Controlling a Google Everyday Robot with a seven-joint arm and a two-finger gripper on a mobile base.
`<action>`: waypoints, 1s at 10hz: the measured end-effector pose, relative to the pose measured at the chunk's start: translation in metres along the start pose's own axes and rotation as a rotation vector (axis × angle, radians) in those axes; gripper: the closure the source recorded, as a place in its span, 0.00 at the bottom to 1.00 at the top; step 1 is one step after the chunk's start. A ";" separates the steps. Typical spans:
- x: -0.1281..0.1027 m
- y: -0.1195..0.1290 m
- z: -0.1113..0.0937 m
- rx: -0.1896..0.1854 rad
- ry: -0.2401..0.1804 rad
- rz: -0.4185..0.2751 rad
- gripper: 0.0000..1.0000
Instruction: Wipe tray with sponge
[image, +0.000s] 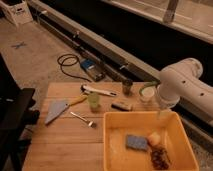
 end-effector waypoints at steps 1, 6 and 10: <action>-0.016 0.012 0.002 -0.004 0.004 -0.051 0.35; -0.053 0.086 0.028 -0.106 -0.037 -0.195 0.35; -0.053 0.087 0.030 -0.107 -0.037 -0.196 0.35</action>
